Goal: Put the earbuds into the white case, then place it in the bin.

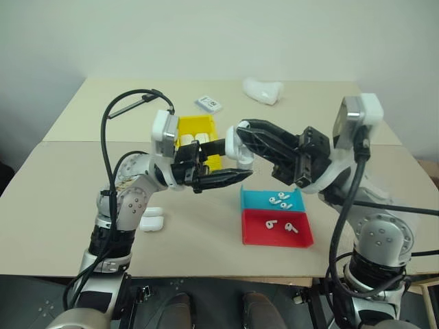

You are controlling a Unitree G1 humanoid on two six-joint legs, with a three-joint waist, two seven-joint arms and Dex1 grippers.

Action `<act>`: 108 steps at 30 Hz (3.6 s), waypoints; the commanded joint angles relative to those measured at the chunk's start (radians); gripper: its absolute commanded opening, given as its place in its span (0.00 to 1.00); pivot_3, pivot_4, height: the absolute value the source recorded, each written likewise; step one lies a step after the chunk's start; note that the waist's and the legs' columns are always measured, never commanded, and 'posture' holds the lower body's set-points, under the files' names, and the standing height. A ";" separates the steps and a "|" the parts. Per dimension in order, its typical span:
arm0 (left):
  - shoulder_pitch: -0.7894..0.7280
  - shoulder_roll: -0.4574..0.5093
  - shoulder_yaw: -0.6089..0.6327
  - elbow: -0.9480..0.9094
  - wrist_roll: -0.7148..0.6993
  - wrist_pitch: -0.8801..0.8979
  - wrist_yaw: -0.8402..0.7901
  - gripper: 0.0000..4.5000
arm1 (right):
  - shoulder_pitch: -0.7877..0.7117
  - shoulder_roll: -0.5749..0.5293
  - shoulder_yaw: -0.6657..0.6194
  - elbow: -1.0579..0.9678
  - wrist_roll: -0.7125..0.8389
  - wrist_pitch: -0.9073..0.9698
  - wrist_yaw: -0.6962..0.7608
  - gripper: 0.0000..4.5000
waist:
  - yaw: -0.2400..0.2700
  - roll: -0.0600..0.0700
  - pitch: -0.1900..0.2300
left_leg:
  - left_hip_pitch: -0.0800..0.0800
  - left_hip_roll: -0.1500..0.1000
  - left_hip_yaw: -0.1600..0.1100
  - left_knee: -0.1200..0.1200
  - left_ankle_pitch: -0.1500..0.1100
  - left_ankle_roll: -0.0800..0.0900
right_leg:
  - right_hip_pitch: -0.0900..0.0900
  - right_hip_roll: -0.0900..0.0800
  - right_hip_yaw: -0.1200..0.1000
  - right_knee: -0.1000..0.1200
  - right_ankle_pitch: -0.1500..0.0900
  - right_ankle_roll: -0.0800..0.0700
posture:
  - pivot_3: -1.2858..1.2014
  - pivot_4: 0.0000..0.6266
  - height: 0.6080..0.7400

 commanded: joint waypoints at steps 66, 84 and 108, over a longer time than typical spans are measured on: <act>0.115 0.028 0.074 -0.184 0.015 -0.049 0.107 0.62 | -0.570 -0.359 0.789 1.264 -1.200 -1.117 0.908 0.54 | 0.003 0.003 0.002 | 0.000 0.000 0.004 0.000 0.000 0.000 | -0.002 -0.001 0.001 0.000 0.000 0.000 | 0.52 0.24 1.00; 0.121 0.036 0.075 -0.197 0.009 -0.046 0.126 0.62 | -0.545 -0.322 0.787 1.325 -1.292 -1.153 0.865 0.41 | 0.000 0.003 0.002 | 0.002 0.000 0.004 0.000 0.000 0.000 | 0.000 -0.001 0.001 0.000 0.000 0.000 | 0.52 0.24 1.00; 0.090 0.032 0.075 -0.147 0.003 -0.049 0.091 0.62 | -0.291 -0.322 0.164 0.721 -0.638 -0.309 0.724 0.14 | 0.005 0.003 0.002 | 0.001 0.001 0.003 0.000 0.000 0.000 | 0.000 -0.001 0.001 0.000 0.000 0.000 | 0.52 0.24 1.00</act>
